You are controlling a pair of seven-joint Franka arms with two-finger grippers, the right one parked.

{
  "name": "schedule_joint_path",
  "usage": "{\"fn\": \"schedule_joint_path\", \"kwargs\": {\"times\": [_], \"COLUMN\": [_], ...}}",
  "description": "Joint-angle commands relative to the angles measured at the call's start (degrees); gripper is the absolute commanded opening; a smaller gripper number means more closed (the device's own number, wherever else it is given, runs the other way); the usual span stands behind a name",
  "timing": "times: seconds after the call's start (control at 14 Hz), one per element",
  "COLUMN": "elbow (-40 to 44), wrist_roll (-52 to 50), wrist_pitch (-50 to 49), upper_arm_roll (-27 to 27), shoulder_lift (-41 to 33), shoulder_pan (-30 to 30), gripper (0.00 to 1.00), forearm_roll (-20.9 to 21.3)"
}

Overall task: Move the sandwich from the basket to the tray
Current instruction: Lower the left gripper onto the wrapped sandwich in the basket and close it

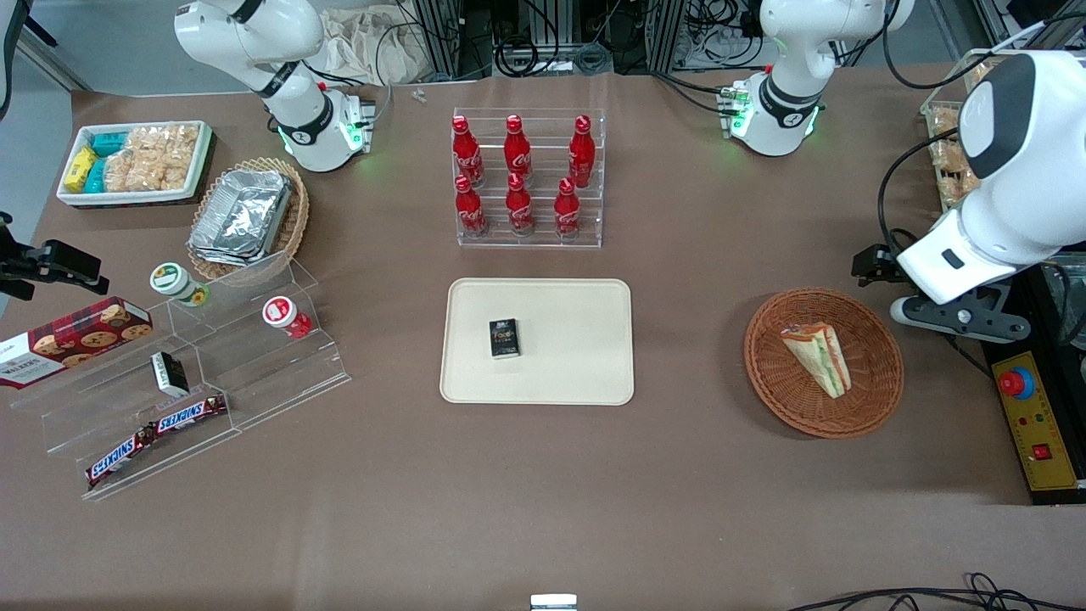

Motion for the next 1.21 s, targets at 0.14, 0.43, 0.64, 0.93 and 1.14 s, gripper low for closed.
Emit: {"fn": "schedule_joint_path", "kwargs": {"times": [0.14,0.43,0.64,0.93,1.14], "elbow": [5.58,-2.55,-17.66,-25.96,-27.64], "wrist_roll": [-0.11,-22.33,-32.26,-41.32,-42.38], "wrist_pitch": [-3.71,6.69,25.16,36.52,38.74], "upper_arm_roll": [0.06,0.06,0.23,0.32,0.41], "shoulder_lift": [5.09,5.90,4.14,5.54,7.21], "shoulder_pan": [-0.10,-0.19,-0.10,1.21,2.00], "gripper": [1.00,1.00,1.00,1.00,1.00], "forearm_roll": [-0.10,0.35,0.44,0.44,0.35]}}
